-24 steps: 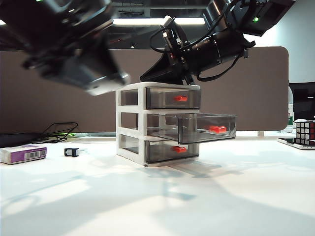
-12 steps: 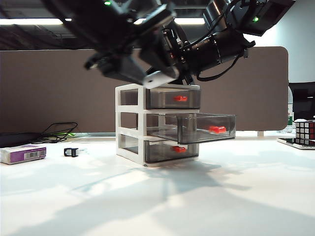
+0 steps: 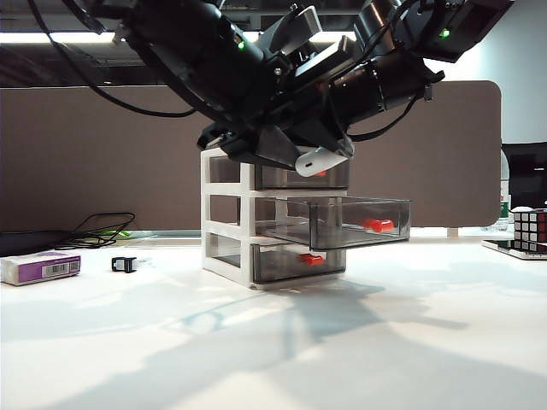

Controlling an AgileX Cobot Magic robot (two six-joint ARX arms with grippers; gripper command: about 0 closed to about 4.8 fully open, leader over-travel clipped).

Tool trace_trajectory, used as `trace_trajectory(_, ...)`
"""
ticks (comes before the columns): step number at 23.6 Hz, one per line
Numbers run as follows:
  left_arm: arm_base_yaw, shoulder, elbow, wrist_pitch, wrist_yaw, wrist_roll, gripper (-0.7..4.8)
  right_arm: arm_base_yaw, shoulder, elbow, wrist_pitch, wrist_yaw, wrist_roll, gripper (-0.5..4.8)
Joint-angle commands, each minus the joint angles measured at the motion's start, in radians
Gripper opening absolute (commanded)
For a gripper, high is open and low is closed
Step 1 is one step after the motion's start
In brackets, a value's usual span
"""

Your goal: Open the second layer of the drawer on the table, pick up the earphone case on the table and put it in, and finally close the drawer.

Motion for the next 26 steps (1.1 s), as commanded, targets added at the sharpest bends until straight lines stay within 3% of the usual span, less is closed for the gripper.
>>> trace_trajectory(1,0.000,0.024,0.008,0.029,-0.034,0.009,-0.05,0.004,0.024,-0.023,-0.134,0.008,0.041,-0.05)
trace_trajectory(15,0.002,0.051,0.007,-0.009,-0.040,0.018,0.01,0.004,0.024,-0.023,-0.136,0.008,0.042,-0.05)
trace_trajectory(19,0.002,0.053,0.007,-0.013,-0.035,0.018,1.27,0.004,0.024,-0.023,-0.145,0.008,0.041,-0.05)
trace_trajectory(21,0.002,0.053,0.007,-0.043,-0.034,0.036,1.52,0.004,0.024,-0.023,-0.145,0.008,0.041,-0.05)
trace_trajectory(24,0.002,0.053,0.007,-0.059,-0.042,0.055,3.15,0.004,0.024,-0.023,-0.145,0.008,0.041,-0.05)
trace_trajectory(25,0.002,0.053,0.007,-0.060,-0.042,0.063,3.57,0.004,0.024,-0.023,-0.145,0.008,0.041,-0.05)
trace_trajectory(26,0.002,0.053,0.007,-0.060,-0.043,0.065,3.66,0.004,0.024,-0.023,-0.145,0.008,0.041,-0.05)
